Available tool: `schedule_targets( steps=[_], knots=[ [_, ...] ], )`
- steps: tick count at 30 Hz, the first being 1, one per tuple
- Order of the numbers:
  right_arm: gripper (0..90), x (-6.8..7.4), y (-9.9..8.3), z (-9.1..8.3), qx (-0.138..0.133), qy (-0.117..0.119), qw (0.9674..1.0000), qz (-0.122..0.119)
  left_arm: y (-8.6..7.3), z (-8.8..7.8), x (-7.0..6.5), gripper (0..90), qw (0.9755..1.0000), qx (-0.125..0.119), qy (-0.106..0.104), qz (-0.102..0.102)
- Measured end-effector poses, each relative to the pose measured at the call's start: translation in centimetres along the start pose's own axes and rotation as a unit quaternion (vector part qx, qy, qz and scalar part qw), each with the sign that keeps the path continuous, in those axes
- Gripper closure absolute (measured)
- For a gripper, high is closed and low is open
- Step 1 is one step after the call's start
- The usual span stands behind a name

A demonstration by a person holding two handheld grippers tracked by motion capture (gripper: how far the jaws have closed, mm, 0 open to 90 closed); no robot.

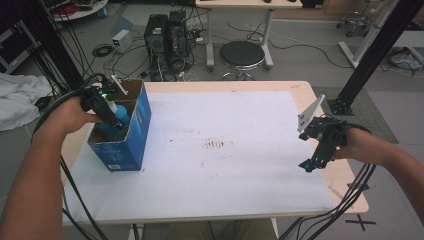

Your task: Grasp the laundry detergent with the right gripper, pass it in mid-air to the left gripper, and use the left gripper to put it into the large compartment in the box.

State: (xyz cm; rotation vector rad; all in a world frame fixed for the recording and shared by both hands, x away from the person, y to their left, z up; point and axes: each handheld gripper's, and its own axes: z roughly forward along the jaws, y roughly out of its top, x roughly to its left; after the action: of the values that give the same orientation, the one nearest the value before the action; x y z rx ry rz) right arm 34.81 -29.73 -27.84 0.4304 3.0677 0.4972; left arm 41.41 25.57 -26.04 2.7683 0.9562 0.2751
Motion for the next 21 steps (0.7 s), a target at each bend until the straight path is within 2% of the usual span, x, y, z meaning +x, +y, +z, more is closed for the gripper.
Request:
schedule_targets(
  steps=[12, 13, 21],
  knots=[
    [1.3, -0.1, -0.1, 0.2, 0.001, 0.001, 1.0000, 0.000, -0.3, 1.9, 0.1, 38.0, 0.9998, 0.015, -0.012, -0.002],
    [1.3, -0.1, -0.1, 0.2, 0.000, 0.002, 1.0000, -0.001, -0.4, 2.1, 0.2, 38.0, 0.9996, 0.024, -0.014, 0.002],
    [1.3, -0.1, -0.1, 0.3, -0.001, 0.003, 1.0000, -0.004, -0.1, 2.5, 0.3, 37.8, 0.9996, 0.020, -0.018, -0.001]
  ],
)
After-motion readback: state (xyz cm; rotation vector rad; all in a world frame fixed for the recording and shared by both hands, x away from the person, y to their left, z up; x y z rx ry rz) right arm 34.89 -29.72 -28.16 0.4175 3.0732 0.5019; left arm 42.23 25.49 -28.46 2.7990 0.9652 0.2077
